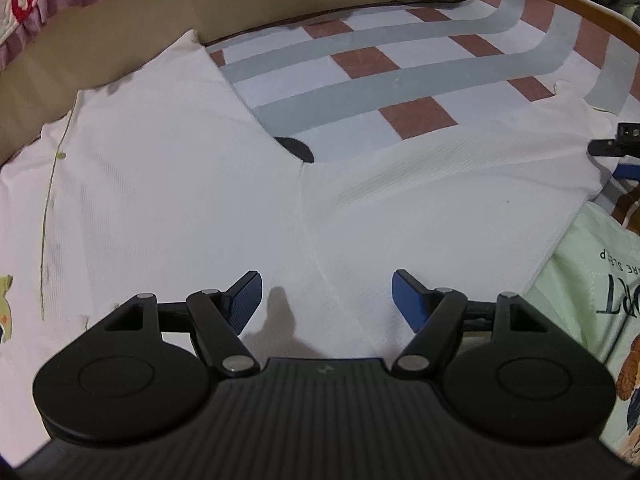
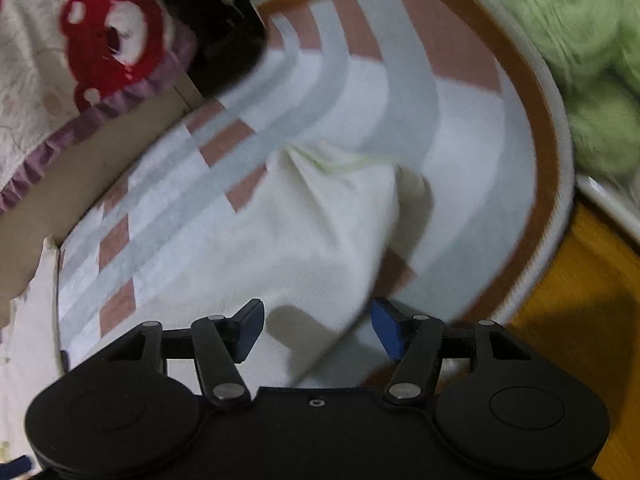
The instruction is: Fold clothes
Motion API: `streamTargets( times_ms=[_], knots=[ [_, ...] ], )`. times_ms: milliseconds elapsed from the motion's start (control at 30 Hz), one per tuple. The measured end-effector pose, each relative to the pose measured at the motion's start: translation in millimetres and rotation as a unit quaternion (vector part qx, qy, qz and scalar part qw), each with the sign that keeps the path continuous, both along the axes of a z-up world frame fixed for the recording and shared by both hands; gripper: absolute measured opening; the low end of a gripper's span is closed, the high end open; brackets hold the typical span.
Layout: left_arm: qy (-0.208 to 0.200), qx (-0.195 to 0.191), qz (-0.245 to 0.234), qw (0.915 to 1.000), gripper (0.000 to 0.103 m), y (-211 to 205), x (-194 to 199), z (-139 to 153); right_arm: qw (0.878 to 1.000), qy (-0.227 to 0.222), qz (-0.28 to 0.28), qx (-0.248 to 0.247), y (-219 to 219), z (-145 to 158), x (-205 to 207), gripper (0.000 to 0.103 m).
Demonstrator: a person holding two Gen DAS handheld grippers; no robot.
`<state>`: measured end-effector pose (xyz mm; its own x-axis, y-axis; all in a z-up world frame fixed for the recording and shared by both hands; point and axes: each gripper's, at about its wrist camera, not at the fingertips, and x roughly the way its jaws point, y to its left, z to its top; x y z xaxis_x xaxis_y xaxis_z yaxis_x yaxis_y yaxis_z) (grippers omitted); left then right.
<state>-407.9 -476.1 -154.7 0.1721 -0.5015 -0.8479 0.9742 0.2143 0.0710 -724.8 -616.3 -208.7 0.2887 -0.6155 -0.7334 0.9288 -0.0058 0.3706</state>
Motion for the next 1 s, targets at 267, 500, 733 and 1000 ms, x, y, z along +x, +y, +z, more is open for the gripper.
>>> streamTargets(
  times_ms=[267,500,733,1000],
  knots=[
    [0.009,-0.002,0.001,1.0000,0.072,8.4,11.3,1.8,0.994,-0.027,0.046,-0.098,1.2,5.3,27.3,0.007],
    [0.063,-0.044,0.025,0.9968,0.072,38.1,47.7,23.0,0.974,-0.082,0.140,-0.156,26.6,75.4,103.9,0.007],
    [0.084,-0.100,0.018,0.9913,0.071,92.4,118.5,62.1,0.937,-0.099,0.282,-0.183,71.4,129.8,208.6,0.007],
    [0.074,-0.106,0.136,0.9822,0.071,169.1,224.7,70.2,0.873,-0.147,0.429,-0.179,141.7,153.4,323.8,0.007]
  ],
)
